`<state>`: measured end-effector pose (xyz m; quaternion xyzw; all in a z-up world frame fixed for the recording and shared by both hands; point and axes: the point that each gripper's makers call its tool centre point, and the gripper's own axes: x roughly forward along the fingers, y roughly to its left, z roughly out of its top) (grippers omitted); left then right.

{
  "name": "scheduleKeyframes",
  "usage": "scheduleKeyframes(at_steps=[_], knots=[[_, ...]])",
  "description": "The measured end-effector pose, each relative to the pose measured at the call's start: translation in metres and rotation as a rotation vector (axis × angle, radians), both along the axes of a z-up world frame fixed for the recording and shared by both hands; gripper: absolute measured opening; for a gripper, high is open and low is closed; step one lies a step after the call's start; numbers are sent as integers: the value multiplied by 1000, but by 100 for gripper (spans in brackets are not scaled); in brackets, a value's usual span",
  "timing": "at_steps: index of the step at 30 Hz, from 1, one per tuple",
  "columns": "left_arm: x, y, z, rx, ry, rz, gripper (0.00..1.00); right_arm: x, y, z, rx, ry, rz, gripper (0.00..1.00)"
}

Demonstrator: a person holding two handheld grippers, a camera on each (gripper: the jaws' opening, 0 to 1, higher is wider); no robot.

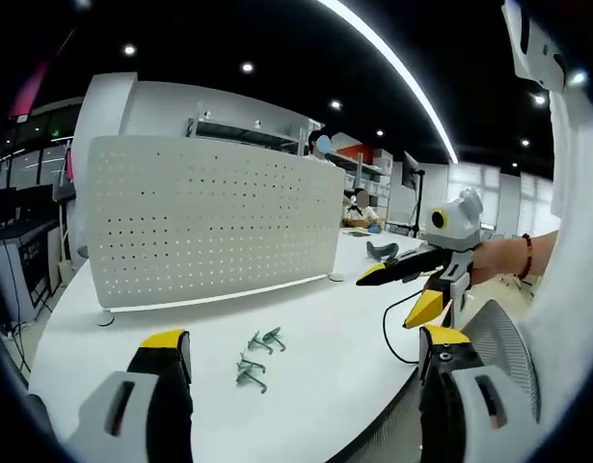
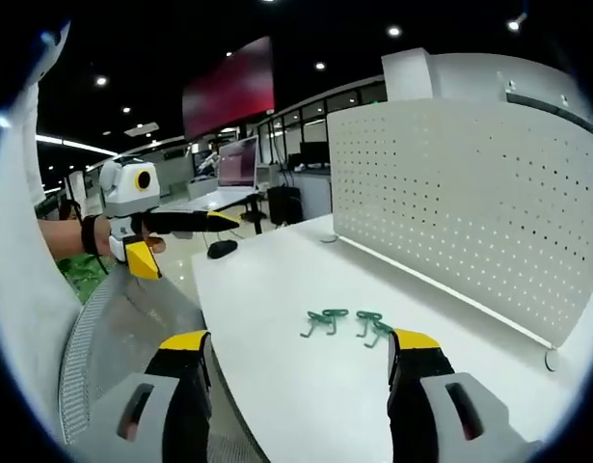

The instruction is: Insert the hook assembly into the mounting plate slot until the hook locks in place.

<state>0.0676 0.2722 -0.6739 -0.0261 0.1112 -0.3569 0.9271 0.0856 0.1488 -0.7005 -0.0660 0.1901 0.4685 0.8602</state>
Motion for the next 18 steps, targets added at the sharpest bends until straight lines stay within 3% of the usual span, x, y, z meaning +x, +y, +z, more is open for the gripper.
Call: scheduleKeyframes(at_steps=[18], knots=[[1,-2,2,14,-16,-25,100,14,19,-6,-55,14,60,70]])
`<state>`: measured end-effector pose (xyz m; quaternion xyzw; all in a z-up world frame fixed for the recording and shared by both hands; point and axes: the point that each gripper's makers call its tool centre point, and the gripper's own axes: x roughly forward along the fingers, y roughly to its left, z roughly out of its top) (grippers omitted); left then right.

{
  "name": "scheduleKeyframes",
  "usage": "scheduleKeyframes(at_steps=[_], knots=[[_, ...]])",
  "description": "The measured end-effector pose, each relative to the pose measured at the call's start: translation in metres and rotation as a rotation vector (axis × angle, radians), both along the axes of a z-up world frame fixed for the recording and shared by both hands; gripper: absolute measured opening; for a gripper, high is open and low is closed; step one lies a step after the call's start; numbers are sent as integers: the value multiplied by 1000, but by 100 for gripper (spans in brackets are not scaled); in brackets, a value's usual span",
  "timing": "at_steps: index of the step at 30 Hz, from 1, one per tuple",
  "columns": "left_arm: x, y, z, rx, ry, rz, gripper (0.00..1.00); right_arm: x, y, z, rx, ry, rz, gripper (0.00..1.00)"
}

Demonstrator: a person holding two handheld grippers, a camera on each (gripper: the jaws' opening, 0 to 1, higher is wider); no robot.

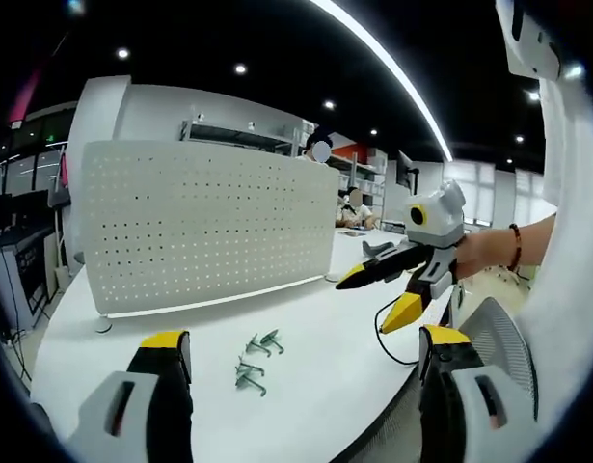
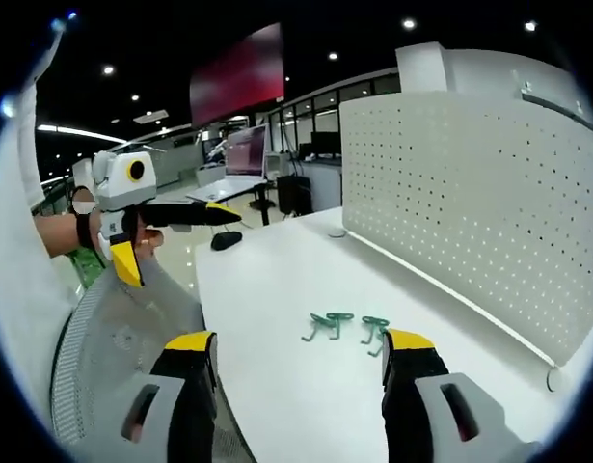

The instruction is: Insert the hook assembly into the mounting plate slot until the hook locks in place.

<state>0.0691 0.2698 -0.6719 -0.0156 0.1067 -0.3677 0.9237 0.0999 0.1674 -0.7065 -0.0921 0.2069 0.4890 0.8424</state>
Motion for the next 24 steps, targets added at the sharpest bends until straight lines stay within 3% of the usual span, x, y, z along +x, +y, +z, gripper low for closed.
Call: scheduleKeyframes(at_steps=[13,24], knots=[[11,21,0,-14,-8,35,100,14,14,-9,-52,10,56,65],[12,8,-4,-12,-1,-5,100,22,27,-18,-87,18,111,63]])
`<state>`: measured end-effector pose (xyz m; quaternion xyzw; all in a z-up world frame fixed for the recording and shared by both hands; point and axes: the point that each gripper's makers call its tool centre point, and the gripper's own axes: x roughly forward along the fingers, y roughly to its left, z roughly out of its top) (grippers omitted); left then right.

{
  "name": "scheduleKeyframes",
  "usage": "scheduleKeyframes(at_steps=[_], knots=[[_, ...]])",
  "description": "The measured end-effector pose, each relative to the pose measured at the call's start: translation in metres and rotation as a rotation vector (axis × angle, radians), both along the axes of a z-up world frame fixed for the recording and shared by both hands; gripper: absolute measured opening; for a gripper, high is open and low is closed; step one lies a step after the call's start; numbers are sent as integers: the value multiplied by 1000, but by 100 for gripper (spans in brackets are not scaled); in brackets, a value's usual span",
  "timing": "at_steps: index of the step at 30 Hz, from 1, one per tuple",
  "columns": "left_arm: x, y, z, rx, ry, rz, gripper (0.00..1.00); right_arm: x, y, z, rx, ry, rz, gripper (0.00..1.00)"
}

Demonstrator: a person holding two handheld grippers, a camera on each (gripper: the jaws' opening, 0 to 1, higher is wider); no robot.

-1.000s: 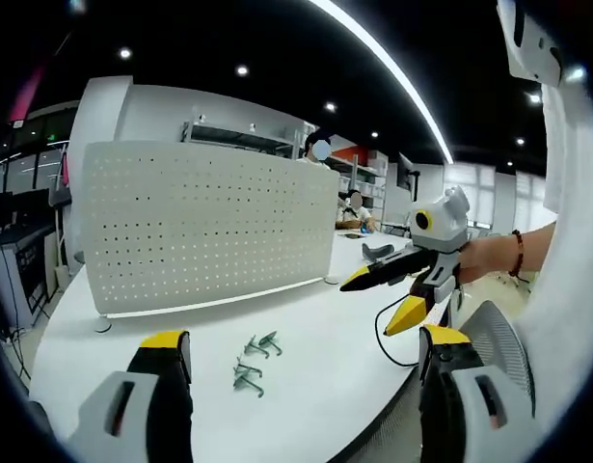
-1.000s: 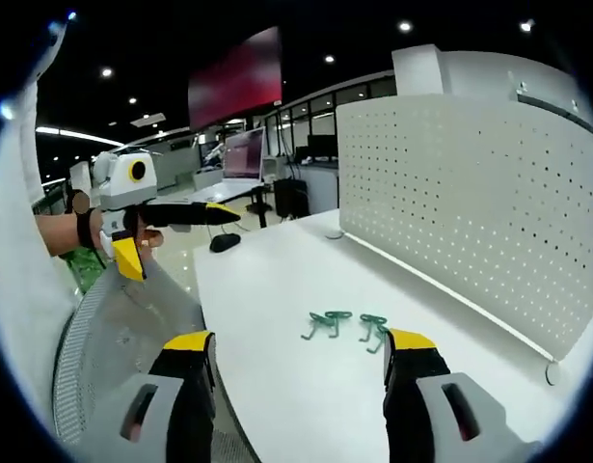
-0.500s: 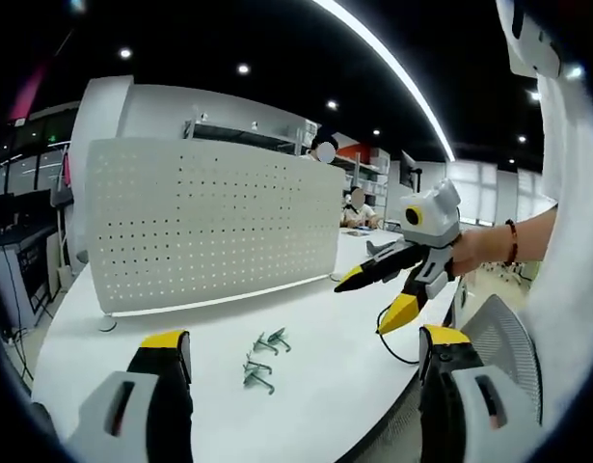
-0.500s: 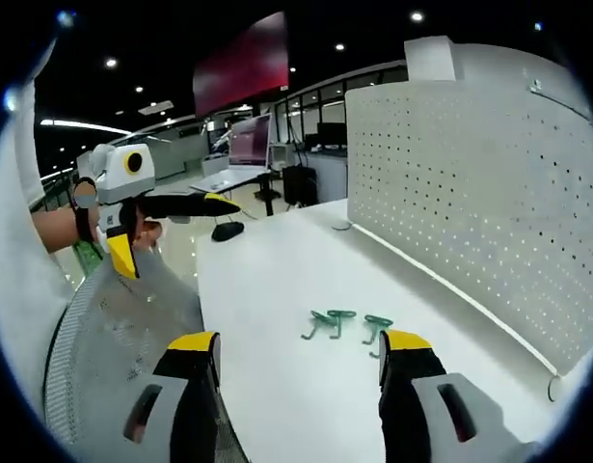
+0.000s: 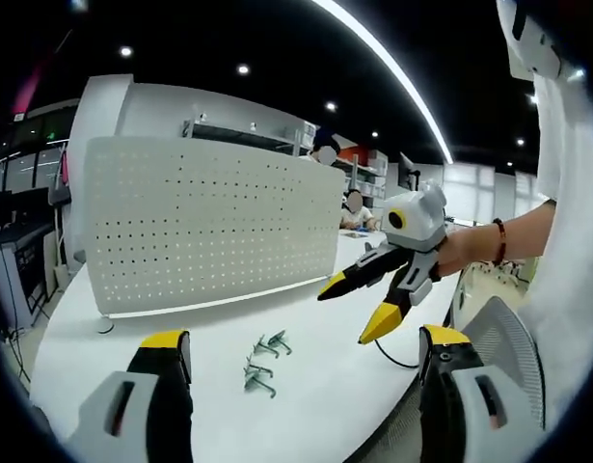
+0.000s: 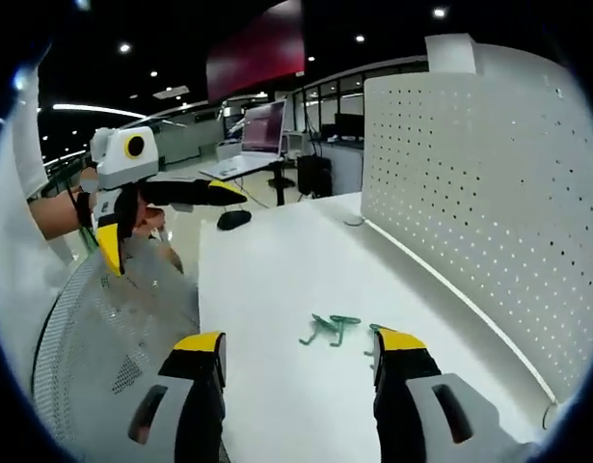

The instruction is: Insert the hook assembly into the mounting plate slot until the hook locks in place.

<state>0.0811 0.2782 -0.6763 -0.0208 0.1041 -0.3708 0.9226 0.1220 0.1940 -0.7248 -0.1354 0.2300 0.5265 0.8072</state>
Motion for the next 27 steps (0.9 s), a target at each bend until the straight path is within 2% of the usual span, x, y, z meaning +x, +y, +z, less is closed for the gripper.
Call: scheduleKeyframes(at_steps=[8,19,27], knots=[[-3,-4,-3,2,6,-9,100,-1,6,-11,-27,6,35,58],[-2,1,-3,-3,12,10,100,2,18,-23,-53,26,72,56],[-4,-2,-6,5,23,-5,100,4,24,-31,-71,32,116,55]])
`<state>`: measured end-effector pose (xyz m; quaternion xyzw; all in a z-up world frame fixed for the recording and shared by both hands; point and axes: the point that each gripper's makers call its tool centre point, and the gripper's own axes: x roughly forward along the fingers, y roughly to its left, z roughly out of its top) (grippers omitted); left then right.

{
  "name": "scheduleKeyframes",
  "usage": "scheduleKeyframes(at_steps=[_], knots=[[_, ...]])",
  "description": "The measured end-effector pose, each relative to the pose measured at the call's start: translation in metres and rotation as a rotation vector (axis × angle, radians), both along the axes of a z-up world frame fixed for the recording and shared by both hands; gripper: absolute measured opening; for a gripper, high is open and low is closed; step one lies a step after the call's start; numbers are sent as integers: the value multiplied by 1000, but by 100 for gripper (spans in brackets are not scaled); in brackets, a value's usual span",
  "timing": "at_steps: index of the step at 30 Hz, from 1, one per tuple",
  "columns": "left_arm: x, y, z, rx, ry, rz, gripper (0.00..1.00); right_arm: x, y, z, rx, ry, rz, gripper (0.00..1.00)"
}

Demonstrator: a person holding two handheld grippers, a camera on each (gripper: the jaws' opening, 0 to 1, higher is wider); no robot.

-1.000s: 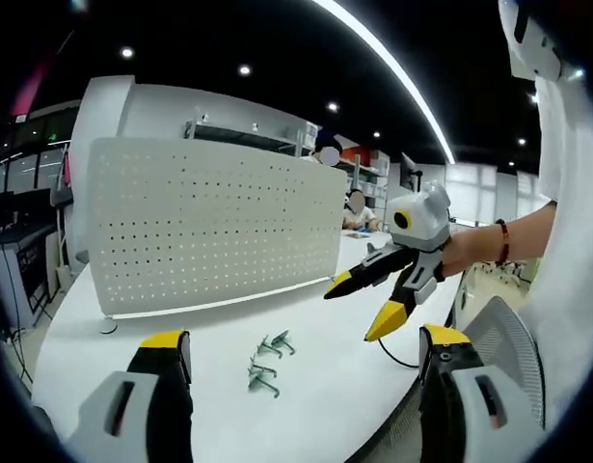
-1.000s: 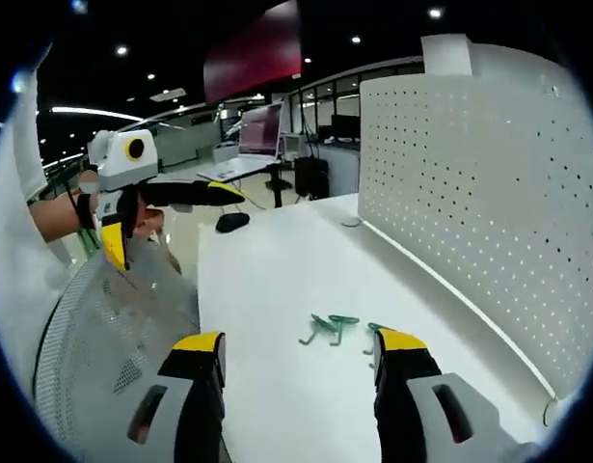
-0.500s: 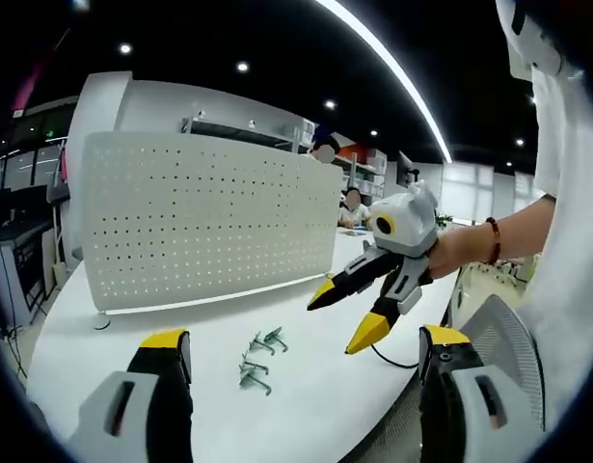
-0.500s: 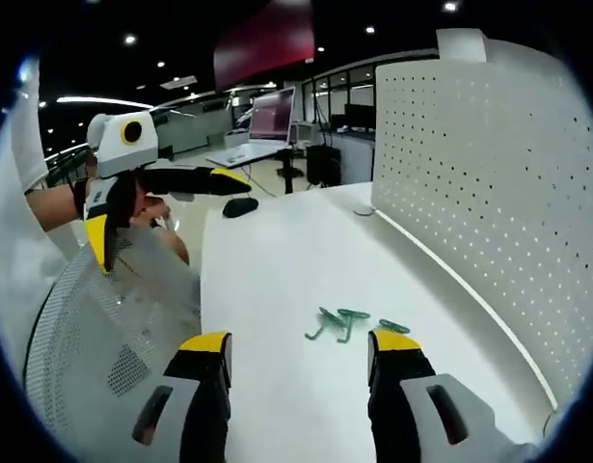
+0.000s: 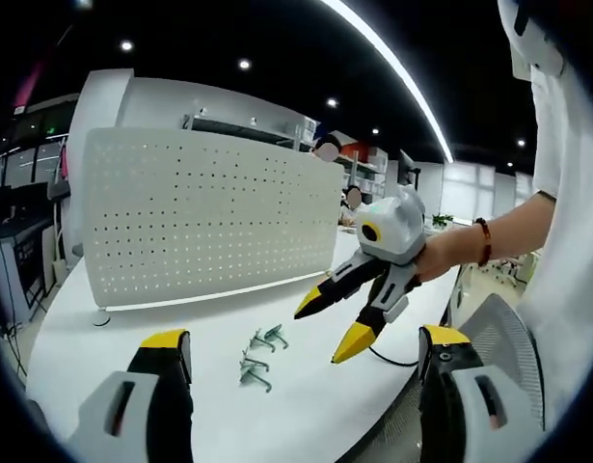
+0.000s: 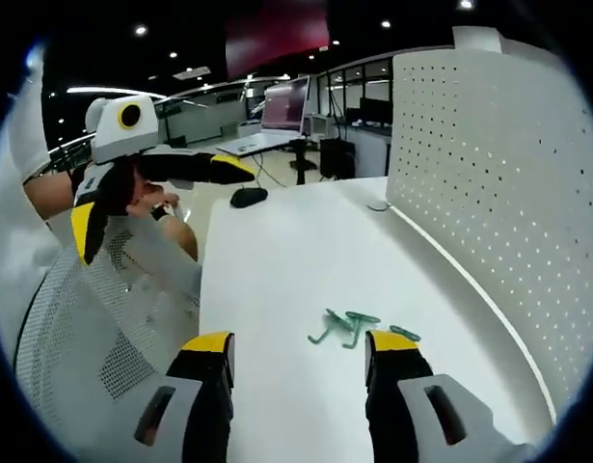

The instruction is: Insert the hook assembly into the mounting plate slot until the hook locks in place.

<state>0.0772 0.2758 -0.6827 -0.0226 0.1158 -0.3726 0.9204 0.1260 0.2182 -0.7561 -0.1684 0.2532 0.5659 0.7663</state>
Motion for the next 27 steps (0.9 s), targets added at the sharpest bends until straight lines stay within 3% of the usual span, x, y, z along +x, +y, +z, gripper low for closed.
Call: scheduleKeyframes(at_steps=[13,27], knots=[[0,-2,-6,23,30,-20,100,10,7,-11,-54,0,48,49],[1,1,-5,22,23,-32,100,15,16,-25,-132,-34,126,47]])
